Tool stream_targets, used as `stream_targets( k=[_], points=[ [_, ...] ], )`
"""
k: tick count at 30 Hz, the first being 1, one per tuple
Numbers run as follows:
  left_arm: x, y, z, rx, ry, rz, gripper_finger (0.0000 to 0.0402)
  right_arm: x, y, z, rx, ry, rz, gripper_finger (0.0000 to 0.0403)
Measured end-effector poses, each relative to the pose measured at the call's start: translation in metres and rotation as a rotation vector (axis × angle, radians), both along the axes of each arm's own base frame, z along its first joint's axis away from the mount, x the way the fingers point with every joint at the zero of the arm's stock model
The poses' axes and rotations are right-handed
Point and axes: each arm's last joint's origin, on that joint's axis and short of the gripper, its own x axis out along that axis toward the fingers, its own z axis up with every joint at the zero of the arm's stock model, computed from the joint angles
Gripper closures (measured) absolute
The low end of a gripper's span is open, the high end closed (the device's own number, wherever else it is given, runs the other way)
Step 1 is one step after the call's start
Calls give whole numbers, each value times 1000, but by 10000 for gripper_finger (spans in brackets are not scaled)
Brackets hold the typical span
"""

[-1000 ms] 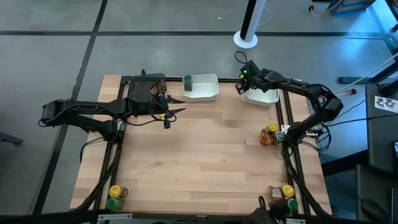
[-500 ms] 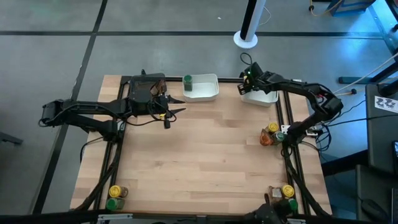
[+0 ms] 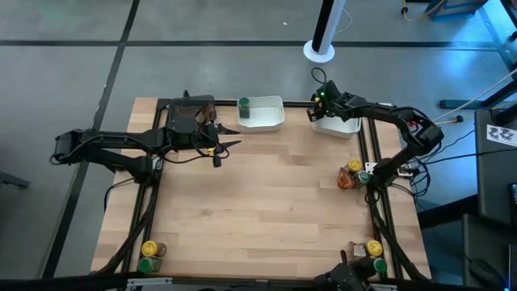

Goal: Sort spices by type
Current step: Put the center yellow seasoning bottle into the right white bin, then put the top brown seasoning bag into the black bin

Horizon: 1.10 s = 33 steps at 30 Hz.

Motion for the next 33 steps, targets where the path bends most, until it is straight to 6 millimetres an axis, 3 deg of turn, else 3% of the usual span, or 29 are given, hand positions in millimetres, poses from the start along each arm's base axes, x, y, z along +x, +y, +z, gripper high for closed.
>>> stream_targets(
  k=[8, 18, 26, 33],
  points=[
    [0, 0, 0, 0, 0, 0, 288, 0, 0, -1, 4, 5, 3, 165],
    [0, 0, 0, -2, -1, 0, 288, -2, 2, -3, 15, 40, 20, 106],
    [0, 0, 0, -2, -1, 0, 288, -10, 9, 21, -52, 40, 21, 100],
    [0, 0, 0, -3, -1, 1, 288, -25, 29, 46, -29, 22, 73, 100]
  ],
)
